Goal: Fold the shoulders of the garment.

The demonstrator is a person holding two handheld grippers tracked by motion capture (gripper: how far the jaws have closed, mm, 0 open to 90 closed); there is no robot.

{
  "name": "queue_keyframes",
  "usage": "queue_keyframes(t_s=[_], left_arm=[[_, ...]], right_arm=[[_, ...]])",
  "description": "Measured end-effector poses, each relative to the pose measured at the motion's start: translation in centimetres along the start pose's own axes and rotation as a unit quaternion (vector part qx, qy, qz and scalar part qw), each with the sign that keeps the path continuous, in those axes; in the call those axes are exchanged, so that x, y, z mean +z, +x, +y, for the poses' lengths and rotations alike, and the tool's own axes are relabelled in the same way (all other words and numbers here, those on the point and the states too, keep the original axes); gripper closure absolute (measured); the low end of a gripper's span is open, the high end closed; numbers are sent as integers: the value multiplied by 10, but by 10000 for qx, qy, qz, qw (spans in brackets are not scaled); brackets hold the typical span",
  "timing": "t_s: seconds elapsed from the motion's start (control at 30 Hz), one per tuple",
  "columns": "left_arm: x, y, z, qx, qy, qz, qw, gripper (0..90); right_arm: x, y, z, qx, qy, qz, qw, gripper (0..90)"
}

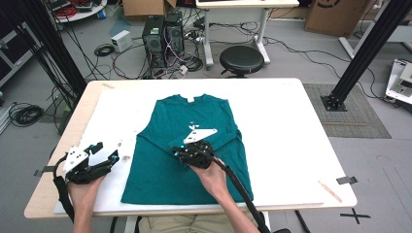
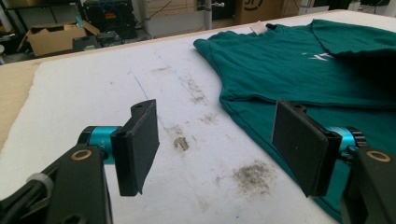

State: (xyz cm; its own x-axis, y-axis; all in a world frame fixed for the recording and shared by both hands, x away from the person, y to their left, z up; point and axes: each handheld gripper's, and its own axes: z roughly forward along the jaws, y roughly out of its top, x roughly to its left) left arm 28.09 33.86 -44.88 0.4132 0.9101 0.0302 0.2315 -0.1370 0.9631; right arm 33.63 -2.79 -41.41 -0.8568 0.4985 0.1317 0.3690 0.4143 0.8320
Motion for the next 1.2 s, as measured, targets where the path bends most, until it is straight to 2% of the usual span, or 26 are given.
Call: queue_keyframes(t_s=[0.07,0.27,0.43,0.67,0.87,1.0,1.07,1.13,1.2], left_arm=[[0,0,0,2,-6,11,10000,319],[0,0,0,14,4,14,10000,320],[0,0,0,15,6,12,10000,320],[0,0,0,15,8,12,10000,319],[1,0,0,15,11,13,10000,320],[0,-1,0,18,8,12,10000,319],[1,-1,0,18,6,12,10000,319],[1,-1,0,20,6,11,10000,319],[0,-1,0,25,9,11,10000,320]], right_arm=[[1,1,0,-67,-1,38,10000,872],[5,4,1,-32,-105,153,9998,872],[10,5,0,-37,-50,171,9998,872],[11,6,0,-69,-118,183,9997,871],[14,7,-1,-104,0,242,9997,856],[13,8,-1,-48,-6,371,9993,712],[11,8,0,49,-20,363,9993,548],[6,6,0,89,-17,324,9994,516],[1,3,1,82,-58,189,9998,479]])
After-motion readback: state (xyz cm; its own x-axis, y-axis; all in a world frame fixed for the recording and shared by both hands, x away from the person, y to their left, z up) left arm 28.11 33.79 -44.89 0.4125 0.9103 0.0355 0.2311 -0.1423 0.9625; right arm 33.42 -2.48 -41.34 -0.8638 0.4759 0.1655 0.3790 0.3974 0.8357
